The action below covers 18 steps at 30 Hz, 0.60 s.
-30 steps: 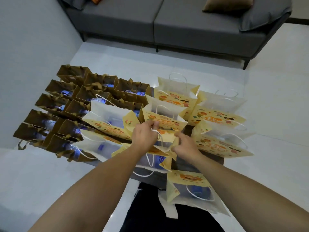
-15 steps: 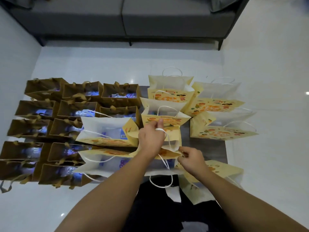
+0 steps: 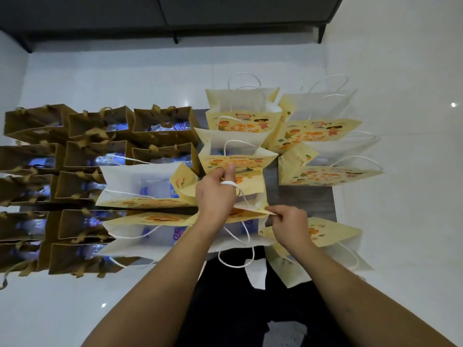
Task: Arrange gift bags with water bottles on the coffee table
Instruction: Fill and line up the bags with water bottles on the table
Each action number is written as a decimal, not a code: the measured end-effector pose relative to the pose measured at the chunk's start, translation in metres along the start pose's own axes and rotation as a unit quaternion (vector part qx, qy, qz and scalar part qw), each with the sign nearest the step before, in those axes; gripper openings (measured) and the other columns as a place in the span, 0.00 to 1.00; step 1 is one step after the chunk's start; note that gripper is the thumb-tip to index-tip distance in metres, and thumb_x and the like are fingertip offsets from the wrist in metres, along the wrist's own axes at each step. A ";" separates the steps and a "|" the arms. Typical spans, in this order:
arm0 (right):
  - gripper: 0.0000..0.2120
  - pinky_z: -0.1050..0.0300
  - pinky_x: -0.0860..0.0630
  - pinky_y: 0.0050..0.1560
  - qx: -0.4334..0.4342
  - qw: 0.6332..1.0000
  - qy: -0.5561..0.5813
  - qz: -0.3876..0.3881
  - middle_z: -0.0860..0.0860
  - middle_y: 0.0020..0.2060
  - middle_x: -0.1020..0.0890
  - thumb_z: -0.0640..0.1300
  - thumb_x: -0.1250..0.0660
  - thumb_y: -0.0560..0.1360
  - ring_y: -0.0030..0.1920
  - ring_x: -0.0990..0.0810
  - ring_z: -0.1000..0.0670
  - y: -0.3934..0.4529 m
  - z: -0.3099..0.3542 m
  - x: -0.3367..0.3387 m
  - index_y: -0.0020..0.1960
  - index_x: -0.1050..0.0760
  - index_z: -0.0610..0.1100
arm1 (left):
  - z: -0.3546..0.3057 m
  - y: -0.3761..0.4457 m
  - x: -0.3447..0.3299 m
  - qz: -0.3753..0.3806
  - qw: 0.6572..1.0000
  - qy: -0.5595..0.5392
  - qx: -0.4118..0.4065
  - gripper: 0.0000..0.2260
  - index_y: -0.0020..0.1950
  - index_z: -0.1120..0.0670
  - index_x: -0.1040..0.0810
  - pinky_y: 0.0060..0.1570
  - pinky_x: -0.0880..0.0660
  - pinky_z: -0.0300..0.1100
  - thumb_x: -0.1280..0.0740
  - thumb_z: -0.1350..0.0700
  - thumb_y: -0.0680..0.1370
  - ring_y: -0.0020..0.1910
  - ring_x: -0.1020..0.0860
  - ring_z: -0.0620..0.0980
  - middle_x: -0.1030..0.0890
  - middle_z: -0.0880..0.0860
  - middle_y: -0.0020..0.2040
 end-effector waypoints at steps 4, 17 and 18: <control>0.17 0.56 0.22 0.55 0.018 0.999 -0.015 -0.029 0.48 0.47 0.13 0.32 0.37 0.76 0.50 0.17 0.45 0.001 0.005 0.005 0.56 0.14 0.44 | -0.006 -0.002 0.001 -0.019 0.999 -0.015 0.027 0.20 0.50 0.51 0.16 0.47 0.23 0.47 0.42 0.40 0.83 0.45 0.21 0.47 0.18 0.47 0.41; 0.09 0.57 0.25 0.47 -0.013 0.999 0.002 -0.040 0.51 0.46 0.14 0.40 0.33 0.79 0.48 0.18 0.48 0.008 0.010 0.011 0.55 0.16 0.46 | -0.027 0.033 -0.008 0.014 0.998 0.061 -0.004 0.16 0.46 0.50 0.18 0.42 0.31 0.45 0.39 0.42 0.83 0.44 0.22 0.50 0.19 0.49 0.38; 0.05 0.55 0.25 0.47 -0.030 0.997 0.025 -0.068 0.52 0.44 0.15 0.42 0.31 0.78 0.47 0.19 0.49 0.004 0.009 0.011 0.52 0.18 0.48 | -0.026 0.034 -0.007 0.013 0.998 0.059 -0.002 0.16 0.45 0.50 0.18 0.42 0.30 0.45 0.40 0.43 0.83 0.43 0.22 0.49 0.19 0.49 0.38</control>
Point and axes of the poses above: each hand's wrist, its own y-axis towards the middle knuckle, its own x-axis out of the back of the hand, z = x × y, the point moved 3 cm from there along y, towards the middle knuckle
